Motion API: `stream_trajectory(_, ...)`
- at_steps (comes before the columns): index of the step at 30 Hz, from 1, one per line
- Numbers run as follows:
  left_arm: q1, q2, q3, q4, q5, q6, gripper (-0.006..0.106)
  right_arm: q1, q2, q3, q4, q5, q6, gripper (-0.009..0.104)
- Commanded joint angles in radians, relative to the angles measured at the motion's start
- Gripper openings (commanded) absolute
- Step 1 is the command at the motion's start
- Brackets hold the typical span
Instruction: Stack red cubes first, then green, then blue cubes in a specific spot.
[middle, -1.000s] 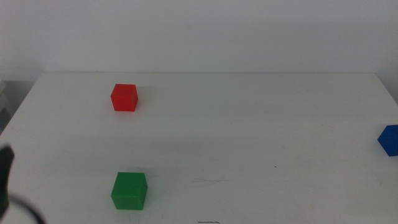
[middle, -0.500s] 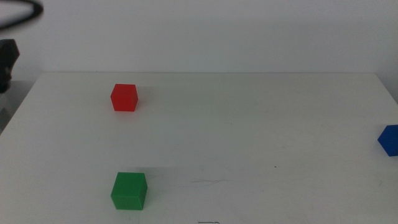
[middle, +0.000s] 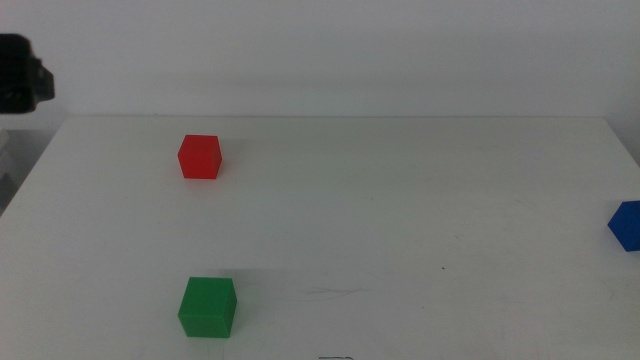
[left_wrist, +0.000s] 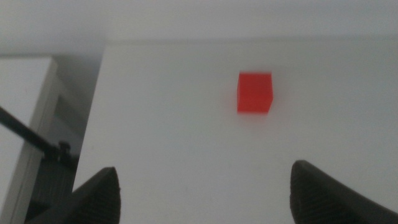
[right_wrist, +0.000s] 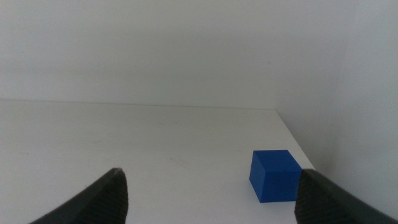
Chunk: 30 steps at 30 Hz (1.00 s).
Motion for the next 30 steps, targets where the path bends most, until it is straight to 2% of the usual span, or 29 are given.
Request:
stream_trajectory(1, -0.005, 0.057, -0.115, -0.011, 0.064, 0.008, 0.094, -0.006, -0.023, -0.018, -0.014, -0.080, -0.005, 0.094)
stream_trajectory(9, -0.005, 0.320, -0.292, -0.113, 0.137, 0.041, 0.094, -0.006, -0.023, -0.018, -0.014, -0.080, -0.005, 0.094)
stream_trajectory(18, -0.084, 0.625, -0.599, -0.085, 0.241, 0.026, 0.094, -0.006, -0.023, -0.018, -0.014, -0.080, -0.005, 0.094)
stream_trajectory(30, -0.103, 0.997, -0.932, -0.095, 0.318, 0.002, 0.094, -0.006, -0.023, -0.018, -0.014, -0.080, -0.005, 0.094)
